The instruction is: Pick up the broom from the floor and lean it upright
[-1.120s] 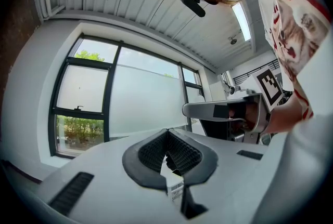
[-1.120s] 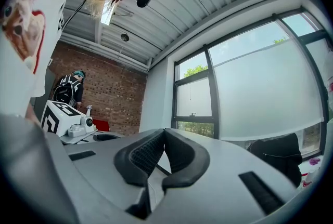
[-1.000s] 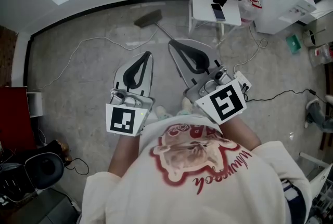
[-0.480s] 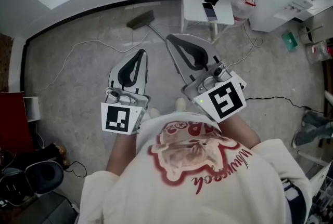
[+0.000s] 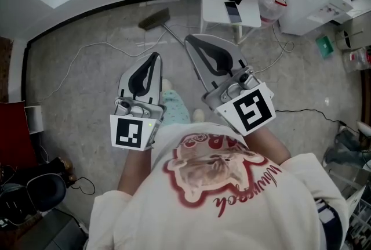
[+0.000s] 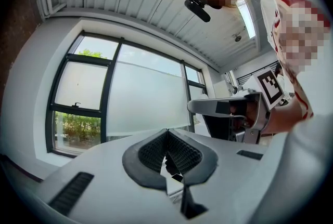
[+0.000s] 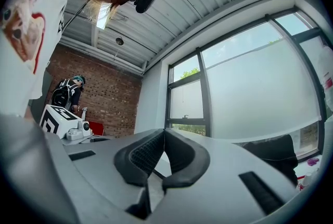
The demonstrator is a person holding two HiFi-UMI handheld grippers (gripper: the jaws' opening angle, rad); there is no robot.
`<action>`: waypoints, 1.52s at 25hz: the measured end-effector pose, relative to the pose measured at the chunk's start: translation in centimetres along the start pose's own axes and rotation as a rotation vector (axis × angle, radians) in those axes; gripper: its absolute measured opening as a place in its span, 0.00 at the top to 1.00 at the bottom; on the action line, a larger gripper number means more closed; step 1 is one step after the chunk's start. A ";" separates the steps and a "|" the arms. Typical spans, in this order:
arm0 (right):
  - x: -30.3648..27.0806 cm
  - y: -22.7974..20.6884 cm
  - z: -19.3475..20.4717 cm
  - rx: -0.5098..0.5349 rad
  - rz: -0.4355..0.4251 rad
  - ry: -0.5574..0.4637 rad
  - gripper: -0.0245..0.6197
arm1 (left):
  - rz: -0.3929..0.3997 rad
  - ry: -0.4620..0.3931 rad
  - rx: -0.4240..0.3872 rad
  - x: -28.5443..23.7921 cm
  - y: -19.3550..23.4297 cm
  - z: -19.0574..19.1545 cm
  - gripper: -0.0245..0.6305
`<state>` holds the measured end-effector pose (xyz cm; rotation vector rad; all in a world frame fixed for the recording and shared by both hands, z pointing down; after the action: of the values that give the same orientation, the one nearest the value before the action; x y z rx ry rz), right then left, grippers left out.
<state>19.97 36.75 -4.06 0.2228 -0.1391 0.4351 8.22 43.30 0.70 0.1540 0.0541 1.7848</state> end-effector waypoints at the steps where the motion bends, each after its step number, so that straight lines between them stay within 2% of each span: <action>1: -0.5 -0.3 0.3 -0.001 0.004 0.000 0.92 | 0.000 0.000 -0.006 -0.4 0.5 0.2 0.93; 5: -3.1 -1.4 1.8 -0.013 0.013 0.003 0.92 | -0.012 0.005 0.022 -2.5 3.2 0.8 0.93; 10: -9.6 -3.4 5.5 -0.038 0.008 0.045 0.92 | -0.008 0.029 0.037 -7.0 9.6 1.8 0.93; 17: -20.6 -7.5 9.1 -0.063 0.062 0.053 0.92 | 0.067 0.048 0.042 -15.3 19.9 1.8 0.93; 22: -26.7 -9.3 11.5 -0.077 0.112 0.056 0.92 | 0.121 0.082 0.049 -19.4 25.6 2.0 0.93; 27: -28.6 -10.6 14.8 -0.104 0.154 0.098 0.92 | 0.146 0.106 0.067 -22.3 28.7 4.1 0.93; 32: -28.4 -11.6 20.5 -0.184 0.174 0.177 0.92 | 0.165 0.141 0.084 -25.0 29.6 8.2 0.93; 38: -27.4 -12.4 26.7 -0.181 0.187 0.247 0.92 | 0.116 0.187 0.143 -27.3 30.2 14.5 0.93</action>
<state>-1.59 8.30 14.49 -0.0234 0.0434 0.6288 -13.38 9.43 16.70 0.0937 0.3130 1.9076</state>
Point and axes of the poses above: the fingertips, and each gripper's own axes: x backward along the fingers, y to its left, z out of its underside, the point moved 6 cm from there along x, backward along the fingers, and after that the axes turned 8 degrees about x, right-handed, at the moved point
